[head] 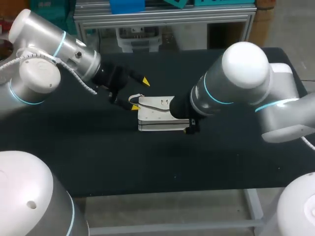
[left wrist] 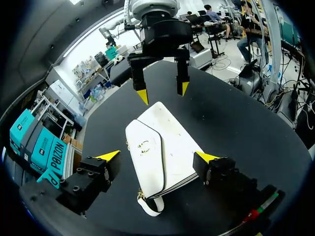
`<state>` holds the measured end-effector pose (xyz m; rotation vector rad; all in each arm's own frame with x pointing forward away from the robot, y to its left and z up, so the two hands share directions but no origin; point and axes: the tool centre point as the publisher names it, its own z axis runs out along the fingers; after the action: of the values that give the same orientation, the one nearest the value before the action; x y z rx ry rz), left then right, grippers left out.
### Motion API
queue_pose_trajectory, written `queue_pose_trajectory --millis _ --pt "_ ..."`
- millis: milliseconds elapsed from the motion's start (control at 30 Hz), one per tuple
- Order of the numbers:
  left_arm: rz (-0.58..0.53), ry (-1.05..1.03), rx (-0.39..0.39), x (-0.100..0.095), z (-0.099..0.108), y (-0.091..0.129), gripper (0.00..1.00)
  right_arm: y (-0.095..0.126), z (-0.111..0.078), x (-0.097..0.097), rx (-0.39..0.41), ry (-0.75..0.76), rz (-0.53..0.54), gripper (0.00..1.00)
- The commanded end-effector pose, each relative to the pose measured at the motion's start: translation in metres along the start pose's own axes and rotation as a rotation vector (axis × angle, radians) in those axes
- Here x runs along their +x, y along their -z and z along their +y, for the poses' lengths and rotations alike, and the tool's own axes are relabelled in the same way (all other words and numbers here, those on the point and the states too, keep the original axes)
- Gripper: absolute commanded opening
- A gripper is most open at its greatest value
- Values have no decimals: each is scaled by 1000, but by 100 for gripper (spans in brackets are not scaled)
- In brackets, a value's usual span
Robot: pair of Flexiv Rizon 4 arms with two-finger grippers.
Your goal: Pick up the bag, open it, inspect its contents, close it, and place it on the opposite side
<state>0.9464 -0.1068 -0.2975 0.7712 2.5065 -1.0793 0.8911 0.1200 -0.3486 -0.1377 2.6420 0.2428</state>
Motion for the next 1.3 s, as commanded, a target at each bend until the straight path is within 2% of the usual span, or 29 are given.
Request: queue_pose_trajectory --millis 33,100,167,400,500,567,900,933,967,1033,1167,1300 --pt "1 -8 19 -3 4 -4 100 -23 1 0 5 9 -50 100" --pt "15 -14 26 -6 4 -5 100 -27 -2 -2 11 8 -50 95" --pt "27 -15 44 -7 5 -7 100 -29 -6 -4 2 6 -57 95" --pt "47 -10 29 -12 7 -15 100 -29 -11 -14 8 12 -80 81" --pt "53 -4 26 -14 9 -18 100 -32 -11 -18 14 19 -78 59" --pt "56 -1 24 -15 10 -20 100 -34 -12 -20 14 25 -76 50" --pt "80 4 20 -17 14 -25 100 -48 -13 -23 2 49 -61 46" --pt "81 3 23 -17 14 -25 100 -48 -13 -23 1 49 -61 41" --pt "80 2 26 -17 14 -26 100 -49 -13 -22 0 49 -62 31" --pt "72 -10 36 -17 13 -27 100 -49 -14 -22 -1 48 -63 0" --pt "37 -64 36 -15 13 -32 99 -49 -15 -19 -11 43 -70 0" --pt "5 -124 27 -13 12 -41 92 -49 -14 -15 -14 41 -74 0"
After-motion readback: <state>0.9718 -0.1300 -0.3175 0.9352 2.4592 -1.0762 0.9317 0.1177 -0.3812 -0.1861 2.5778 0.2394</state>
